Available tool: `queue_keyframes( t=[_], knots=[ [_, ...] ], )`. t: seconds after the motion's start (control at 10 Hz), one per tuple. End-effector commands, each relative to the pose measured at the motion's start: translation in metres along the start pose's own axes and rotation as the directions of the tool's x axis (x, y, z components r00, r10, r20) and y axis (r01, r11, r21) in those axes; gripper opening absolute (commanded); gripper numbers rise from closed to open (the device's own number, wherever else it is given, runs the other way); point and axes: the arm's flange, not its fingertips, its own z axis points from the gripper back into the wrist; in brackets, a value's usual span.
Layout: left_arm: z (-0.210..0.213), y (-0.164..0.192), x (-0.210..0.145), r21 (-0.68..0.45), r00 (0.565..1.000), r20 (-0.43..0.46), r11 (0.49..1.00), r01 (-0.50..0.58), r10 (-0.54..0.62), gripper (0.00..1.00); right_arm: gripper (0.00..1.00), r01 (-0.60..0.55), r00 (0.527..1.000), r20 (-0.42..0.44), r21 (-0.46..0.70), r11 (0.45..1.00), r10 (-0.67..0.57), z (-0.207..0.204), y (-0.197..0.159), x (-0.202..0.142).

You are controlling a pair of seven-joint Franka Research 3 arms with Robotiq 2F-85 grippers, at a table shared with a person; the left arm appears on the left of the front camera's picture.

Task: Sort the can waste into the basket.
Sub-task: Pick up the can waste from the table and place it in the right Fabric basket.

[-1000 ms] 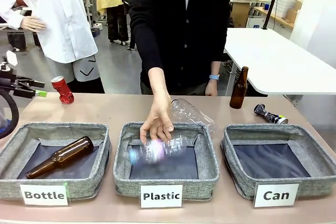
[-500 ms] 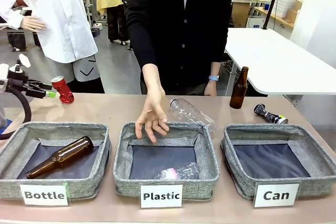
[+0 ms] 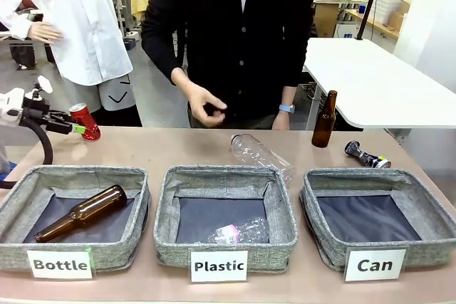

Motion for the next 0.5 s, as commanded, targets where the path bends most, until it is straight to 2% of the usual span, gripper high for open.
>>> queue_keyframes(
  t=[0.0, 0.4],
  knots=[
    [-0.002, 0.005, 0.004, -0.035, 1.000, 0.010, 0.999, -0.016, 0.016, 1.00, 1.00, -0.026, 1.000, 0.014, 0.023, 0.999, 0.026, 0.000, 0.001, 0.003],
    [-0.013, 0.002, -0.005, -0.078, 0.998, 0.068, 0.997, -0.004, 0.009, 1.00, 1.00, -0.026, 1.000, 0.014, 0.023, 0.999, 0.026, 0.000, 0.001, 0.003]
  ],
)
